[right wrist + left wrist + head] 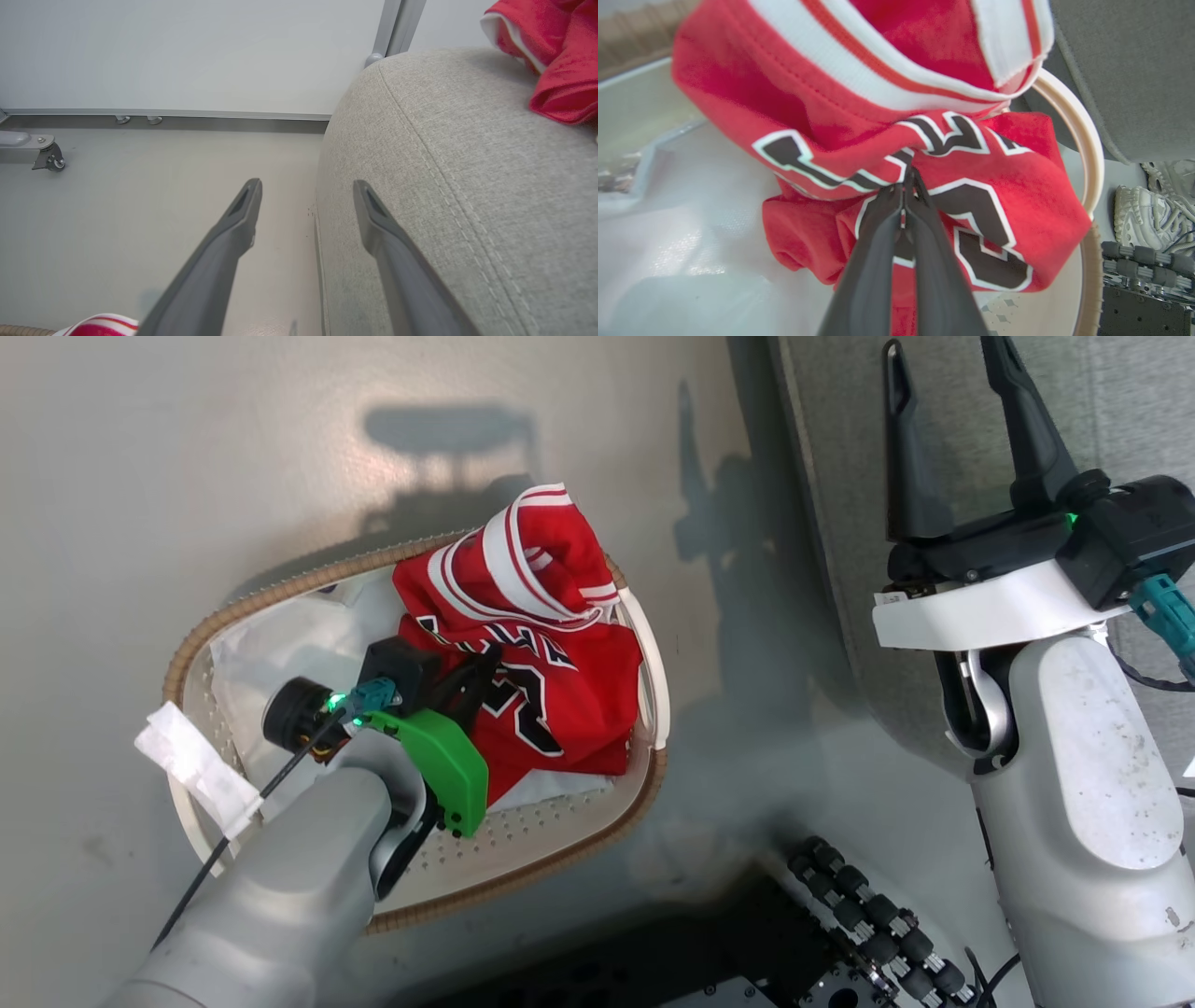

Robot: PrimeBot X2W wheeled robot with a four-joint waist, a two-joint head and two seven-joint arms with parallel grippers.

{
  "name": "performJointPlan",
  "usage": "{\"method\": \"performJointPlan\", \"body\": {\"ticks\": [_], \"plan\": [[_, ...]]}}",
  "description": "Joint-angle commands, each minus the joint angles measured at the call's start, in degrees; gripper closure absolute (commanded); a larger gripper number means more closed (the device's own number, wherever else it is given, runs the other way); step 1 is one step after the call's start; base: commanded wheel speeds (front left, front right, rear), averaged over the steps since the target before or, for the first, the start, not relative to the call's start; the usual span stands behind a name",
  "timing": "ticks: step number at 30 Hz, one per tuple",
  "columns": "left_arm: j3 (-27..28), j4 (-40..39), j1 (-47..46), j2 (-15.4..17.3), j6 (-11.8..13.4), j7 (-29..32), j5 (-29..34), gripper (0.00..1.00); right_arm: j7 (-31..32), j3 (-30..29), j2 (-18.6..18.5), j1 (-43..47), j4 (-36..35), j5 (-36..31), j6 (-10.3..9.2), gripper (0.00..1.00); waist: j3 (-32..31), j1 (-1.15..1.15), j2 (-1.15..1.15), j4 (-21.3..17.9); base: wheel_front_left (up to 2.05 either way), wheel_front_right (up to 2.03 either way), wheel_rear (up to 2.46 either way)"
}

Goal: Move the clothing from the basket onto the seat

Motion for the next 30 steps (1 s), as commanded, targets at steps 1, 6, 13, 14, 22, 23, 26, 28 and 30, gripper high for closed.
{"method": "performJointPlan", "body": {"ticks": [1, 6, 13, 14, 22, 23, 26, 28, 30], "plan": [[0.29, -0.2, 1.55, 0.46, -0.02, 0.05, 0.61, 1.0, -0.27, 0.15, -0.16, -0.05, 0.62, 0.13, -0.08, 0.0, -3.39, 0.0, 0.0, 0.42, 0.0, 0.0, 0.0], [2.31, -1.53, 4.17, 0.5, -0.02, 0.04, 1.32, 1.0, -0.26, 0.74, -0.18, 0.93, 2.74, -0.17, -0.08, 0.0, -8.97, 0.0, 0.0, 1.57, 0.0, 0.0, 0.0], [5.93, -4.32, 9.43, -0.27, -0.02, 0.04, 2.46, 1.0, -0.27, 1.13, -0.18, 2.85, 5.81, -0.84, -0.08, 0.0, -17.47, 0.0, 0.0, 4.28, 0.0, 0.0, 0.0], [6.52, -4.87, 10.17, -0.46, -0.02, 0.04, 2.69, 1.0, -0.27, 1.02, -0.18, 3.29, 6.29, -1.14, -0.08, 0.0, -18.89, 0.0, 0.0, 4.94, 0.0, 0.0, 0.0], [12.16, -9.4, 16.17, -1.28, -0.02, 0.02, 7.03, 1.0, -0.27, 0.37, -0.21, 6.46, 9.07, -1.36, -0.08, 0.0, -28.14, 0.0, 0.0, 8.71, 0.0, 0.0, 0.0], [12.89, -9.98, 16.83, -1.34, -0.02, 0.02, 7.78, 1.0, -0.26, 0.36, -0.21, 6.86, 9.34, -1.32, -0.08, 0.0, -29.14, 0.0, 0.0, 8.99, 0.0, 0.0, 0.0], [15.57, -12.41, 19.42, -1.73, -0.02, 0.02, 10.25, 1.0, -0.27, 0.16, -0.2, 8.46, 10.17, -1.1, -0.08, 0.0, -32.71, 0.0, 0.0, 9.88, 0.0, 0.0, 0.0], [17.41, -14.04, 21.06, -2.09, -0.02, 0.02, 11.81, 1.0, -0.27, -0.02, -0.2, 9.55, 10.73, -1.14, -0.08, 0.0, -34.83, 0.0, 0.0, 10.39, 0.0, 0.0, 0.0], [19.38, -15.74, 22.52, -2.41, -0.02, 0.02, 13.01, 1.0, -0.27, -0.19, -0.21, 10.72, 11.05, -1.06, -0.08, 0.0, -36.66, 0.0, 0.0, 10.78, 0.0, 0.0, 0.0]]}}
